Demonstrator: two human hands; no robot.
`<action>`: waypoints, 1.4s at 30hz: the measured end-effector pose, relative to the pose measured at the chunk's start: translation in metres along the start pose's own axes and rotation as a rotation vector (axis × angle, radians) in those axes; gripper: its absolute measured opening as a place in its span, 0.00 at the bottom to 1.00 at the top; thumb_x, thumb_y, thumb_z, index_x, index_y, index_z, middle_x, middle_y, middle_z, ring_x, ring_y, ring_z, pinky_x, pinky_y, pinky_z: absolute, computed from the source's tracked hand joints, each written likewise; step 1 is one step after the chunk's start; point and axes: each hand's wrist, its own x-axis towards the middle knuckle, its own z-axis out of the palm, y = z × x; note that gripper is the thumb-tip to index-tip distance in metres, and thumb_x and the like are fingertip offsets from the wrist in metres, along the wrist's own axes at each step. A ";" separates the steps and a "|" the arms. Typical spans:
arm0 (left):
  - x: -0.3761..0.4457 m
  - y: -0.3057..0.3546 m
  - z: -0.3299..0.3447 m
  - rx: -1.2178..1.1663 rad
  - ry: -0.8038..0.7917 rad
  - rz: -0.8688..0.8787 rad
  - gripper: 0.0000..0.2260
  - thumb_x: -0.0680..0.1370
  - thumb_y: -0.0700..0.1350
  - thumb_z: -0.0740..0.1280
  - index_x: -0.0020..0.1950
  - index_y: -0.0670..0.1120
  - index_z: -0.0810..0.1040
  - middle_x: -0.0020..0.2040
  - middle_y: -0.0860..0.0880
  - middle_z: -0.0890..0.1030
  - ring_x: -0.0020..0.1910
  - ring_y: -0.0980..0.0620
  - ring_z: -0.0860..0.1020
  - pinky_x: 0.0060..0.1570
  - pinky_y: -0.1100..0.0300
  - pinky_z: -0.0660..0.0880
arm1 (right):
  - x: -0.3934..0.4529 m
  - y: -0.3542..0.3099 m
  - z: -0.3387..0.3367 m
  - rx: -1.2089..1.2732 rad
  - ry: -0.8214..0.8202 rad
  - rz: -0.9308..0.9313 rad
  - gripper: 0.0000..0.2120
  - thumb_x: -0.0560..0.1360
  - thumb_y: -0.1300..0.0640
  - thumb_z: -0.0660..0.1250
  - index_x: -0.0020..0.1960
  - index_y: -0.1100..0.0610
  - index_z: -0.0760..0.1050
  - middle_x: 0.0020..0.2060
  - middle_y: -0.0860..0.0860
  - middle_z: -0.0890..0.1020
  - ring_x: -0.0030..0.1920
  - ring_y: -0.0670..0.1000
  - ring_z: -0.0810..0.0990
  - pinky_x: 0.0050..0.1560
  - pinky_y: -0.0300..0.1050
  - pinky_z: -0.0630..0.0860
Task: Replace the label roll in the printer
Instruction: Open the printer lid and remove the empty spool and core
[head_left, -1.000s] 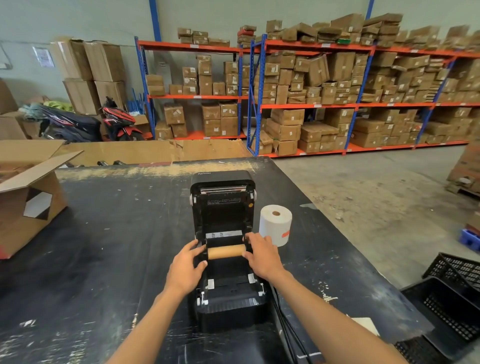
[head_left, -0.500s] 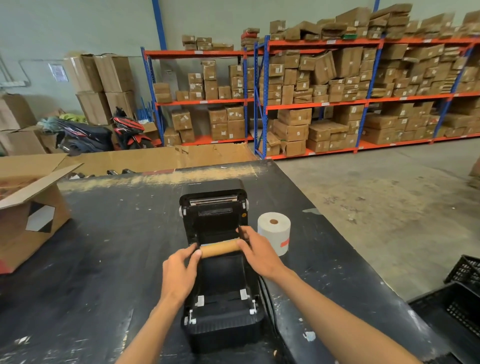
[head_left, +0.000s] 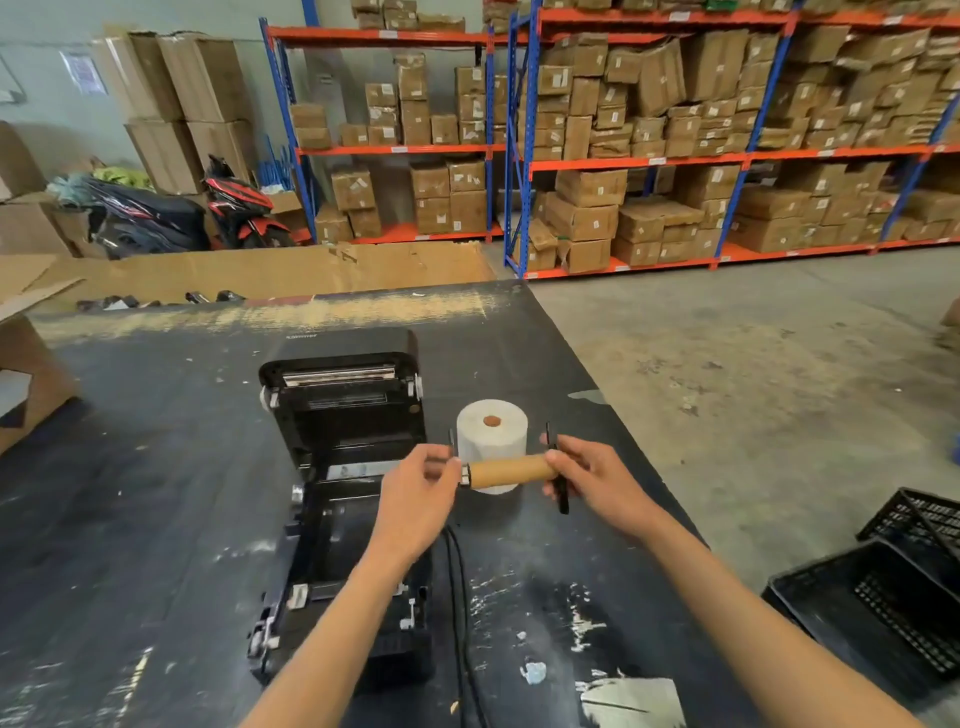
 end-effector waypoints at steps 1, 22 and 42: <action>-0.002 0.002 0.009 0.013 0.004 -0.017 0.07 0.78 0.47 0.67 0.54 0.46 0.79 0.41 0.49 0.83 0.36 0.52 0.81 0.43 0.56 0.80 | -0.001 0.010 -0.012 -0.015 0.021 0.033 0.11 0.82 0.62 0.61 0.62 0.66 0.75 0.36 0.50 0.81 0.34 0.49 0.80 0.39 0.36 0.78; -0.028 -0.043 0.128 0.662 -0.031 -0.225 0.20 0.74 0.57 0.69 0.58 0.44 0.75 0.56 0.45 0.80 0.55 0.41 0.80 0.50 0.50 0.78 | 0.001 0.104 -0.097 -0.132 -0.115 0.256 0.14 0.82 0.60 0.63 0.49 0.74 0.73 0.31 0.61 0.79 0.30 0.55 0.79 0.36 0.49 0.75; -0.037 -0.022 0.113 0.380 -0.362 0.033 0.11 0.73 0.51 0.71 0.56 0.55 0.79 0.46 0.55 0.83 0.45 0.55 0.80 0.47 0.59 0.75 | 0.035 0.060 -0.133 -0.177 -0.303 0.110 0.13 0.82 0.61 0.62 0.63 0.64 0.78 0.44 0.60 0.82 0.35 0.48 0.80 0.49 0.47 0.79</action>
